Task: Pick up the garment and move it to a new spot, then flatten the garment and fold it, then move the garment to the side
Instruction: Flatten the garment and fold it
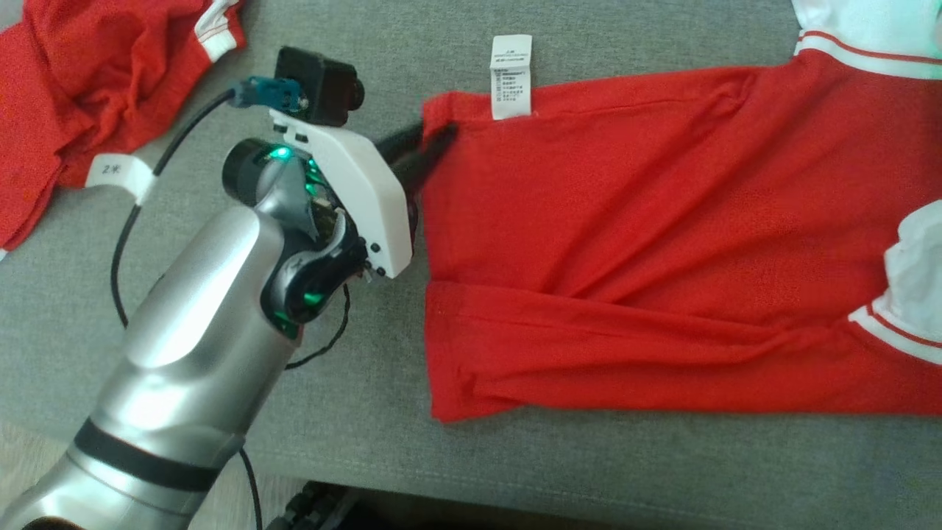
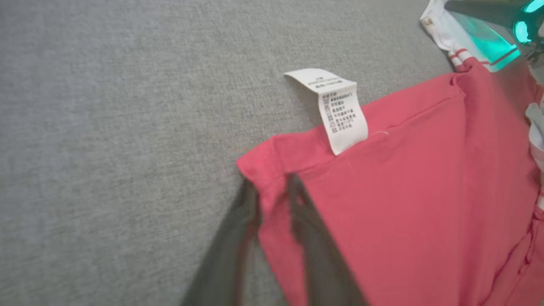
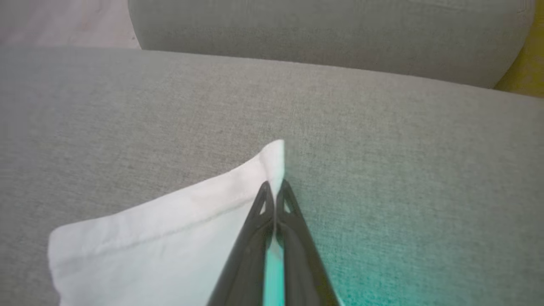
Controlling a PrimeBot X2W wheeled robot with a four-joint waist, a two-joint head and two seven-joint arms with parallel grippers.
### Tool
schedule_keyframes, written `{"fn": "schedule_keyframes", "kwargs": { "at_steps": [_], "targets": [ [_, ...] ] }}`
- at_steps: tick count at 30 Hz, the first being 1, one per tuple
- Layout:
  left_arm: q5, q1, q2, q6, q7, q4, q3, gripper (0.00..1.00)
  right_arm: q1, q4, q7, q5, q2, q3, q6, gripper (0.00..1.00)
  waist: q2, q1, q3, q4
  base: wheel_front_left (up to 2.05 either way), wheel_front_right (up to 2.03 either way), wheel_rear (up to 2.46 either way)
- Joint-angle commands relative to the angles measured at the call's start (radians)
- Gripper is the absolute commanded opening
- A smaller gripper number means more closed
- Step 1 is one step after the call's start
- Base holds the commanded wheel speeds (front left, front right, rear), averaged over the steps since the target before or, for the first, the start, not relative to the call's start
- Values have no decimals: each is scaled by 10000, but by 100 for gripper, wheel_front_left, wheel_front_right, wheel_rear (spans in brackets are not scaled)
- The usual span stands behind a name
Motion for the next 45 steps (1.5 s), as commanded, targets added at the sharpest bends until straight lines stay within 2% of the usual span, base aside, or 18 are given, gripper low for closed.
{"fn": "schedule_keyframes", "kwargs": {
  "at_steps": [1, 5, 9, 17, 22, 27, 30, 35, 40, 41, 42, 43, 44, 45],
  "targets": [
    [-37, -66, 310, -34, 104, -146, 136, 0, -129, -340, -451, 46, 2, -1, -7, 0, 0, 0, -48, -39, 0, 0, 0],
    [-17, -264, 437, 188, -247, -152, 526, 0, -479, -240, -1370, 12, 8, -310, -7, 0, 0, 0, -170, -167, 0, 0, 0],
    [-16, -377, 597, 295, -412, -165, 769, 0, -708, -89, -1672, 13, 0, -437, -7, 0, 0, 0, -332, -309, 0, 0, 0],
    [-98, -195, 881, 634, -815, -577, 1254, 0, -398, -735, -1964, 830, -403, 287, -7, 0, 0, 0, -837, -784, 0, 0, 0],
    [-256, 644, 1157, 783, -911, -1339, 1345, 0, 946, -2211, -1733, 1830, -918, 988, -7, 0, 0, 0, -1171, -1221, 0, 0, 0],
    [-451, 1912, 1702, 1174, -1077, -2647, 1696, 0, 2964, -4100, -1137, 2607, -1508, 885, -7, 0, 0, 0, -1512, -1678, 0, 0, 0],
    [-634, 2758, 1970, 1438, -1186, -3379, 1937, 0, 4283, -5073, -802, 2638, -1607, 565, -7, 0, 0, 0, -1797, -1942, 0, 0, 0],
    [-895, 4077, 2248, 1839, -1299, -4223, 2164, 0, 6128, -6159, -296, 2477, -1256, 36, -7, 0, 0, 0, -2118, -2284, 0, 0, 0],
    [-1485, 5153, 2236, 2089, -1369, -5029, 2422, 0, 7170, -6518, -61, 2000, -755, -420, -7, 0, 0, 0, -2205, -2407, 0, 0, 0],
    [-1505, 5284, 2285, 2142, -1348, -5028, 2443, 0, 7255, -6531, -7, 1939, -661, -458, -7, 42, 0, 0, -2211, -2411, 0, 0, 0],
    [-1490, 5406, 2345, 2191, -1328, -4996, 2444, 21, 7350, -6533, 108, 1895, -603, -459, -7, 100, 0, 0, -2220, -2409, 0, 0, 0],
    [-1490, 5515, 2375, 2223, -1329, -4950, 2442, 41, 7443, -6548, 251, 1872, -573, -454, -7, 100, 0, 0, -2230, -2401, 0, 0, 0],
    [-1552, 5629, 2359, 2251, -1323, -4876, 2445, 97, 7527, -6581, 407, 1875, -562, -458, -7, 100, 0, 0, -2238, -2390, 0, 0, 0],
    [-1578, 5722, 2347, 2283, -1342, -4773, 2452, 100, 7605, -6609, 600, 1824, -606, -465, -7, 100, 0, 0, -2247, -2376, 0, 0, 0]
  ]
}}
